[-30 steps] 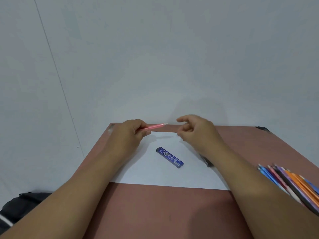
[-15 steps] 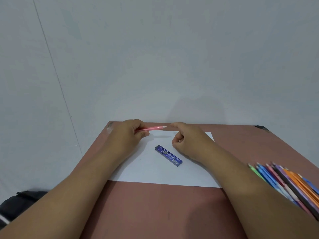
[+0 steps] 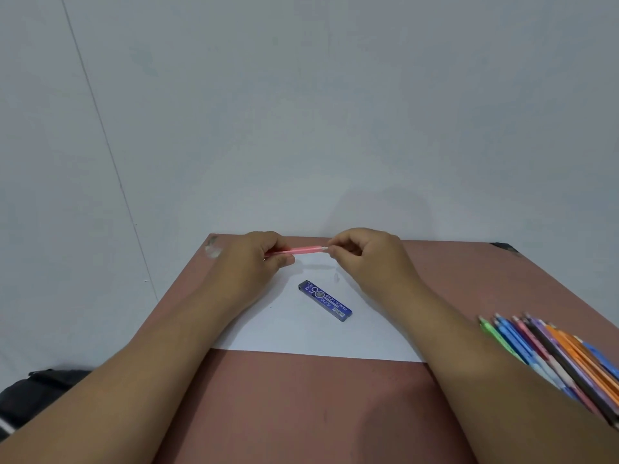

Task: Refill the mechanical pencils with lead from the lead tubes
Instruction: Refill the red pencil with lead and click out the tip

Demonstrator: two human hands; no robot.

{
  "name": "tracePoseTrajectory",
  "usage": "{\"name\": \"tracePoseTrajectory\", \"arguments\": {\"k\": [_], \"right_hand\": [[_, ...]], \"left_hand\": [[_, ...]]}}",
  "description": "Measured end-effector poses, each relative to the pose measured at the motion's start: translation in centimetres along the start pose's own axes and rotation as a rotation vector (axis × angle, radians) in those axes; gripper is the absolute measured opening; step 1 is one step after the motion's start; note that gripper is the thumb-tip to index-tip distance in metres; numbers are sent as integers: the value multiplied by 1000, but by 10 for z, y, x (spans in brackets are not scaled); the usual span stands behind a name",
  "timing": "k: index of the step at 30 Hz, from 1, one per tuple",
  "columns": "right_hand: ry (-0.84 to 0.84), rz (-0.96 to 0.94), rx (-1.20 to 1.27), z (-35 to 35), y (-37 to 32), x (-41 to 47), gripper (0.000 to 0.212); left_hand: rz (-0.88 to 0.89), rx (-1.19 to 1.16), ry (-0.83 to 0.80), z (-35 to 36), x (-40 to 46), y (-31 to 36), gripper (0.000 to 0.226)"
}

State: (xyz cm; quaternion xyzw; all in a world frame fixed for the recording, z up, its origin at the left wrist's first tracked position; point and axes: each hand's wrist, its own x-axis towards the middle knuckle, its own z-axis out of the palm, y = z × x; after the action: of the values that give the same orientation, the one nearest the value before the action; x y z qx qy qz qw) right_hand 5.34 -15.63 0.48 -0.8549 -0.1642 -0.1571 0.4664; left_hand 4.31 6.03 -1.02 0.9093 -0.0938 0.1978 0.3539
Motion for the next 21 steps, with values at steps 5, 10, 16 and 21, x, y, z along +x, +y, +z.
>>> {"name": "tracePoseTrajectory", "arguments": {"k": [5,10,16,21], "right_hand": [[5,2,-40,-3,1,3,10],[-141,106,-195,-27,2,6,13],[-382,219,-371,-33,5,2,5],[-409,209,-391,-35,4,3,4]], "left_hand": [[-9,-2,-3,-1,0,0,13],[-31,-10,7,-2,0,-1,12],[-32,4,-5,-2,-1,-1,8],[-10,13,10,-2,-2,0,4]]}}
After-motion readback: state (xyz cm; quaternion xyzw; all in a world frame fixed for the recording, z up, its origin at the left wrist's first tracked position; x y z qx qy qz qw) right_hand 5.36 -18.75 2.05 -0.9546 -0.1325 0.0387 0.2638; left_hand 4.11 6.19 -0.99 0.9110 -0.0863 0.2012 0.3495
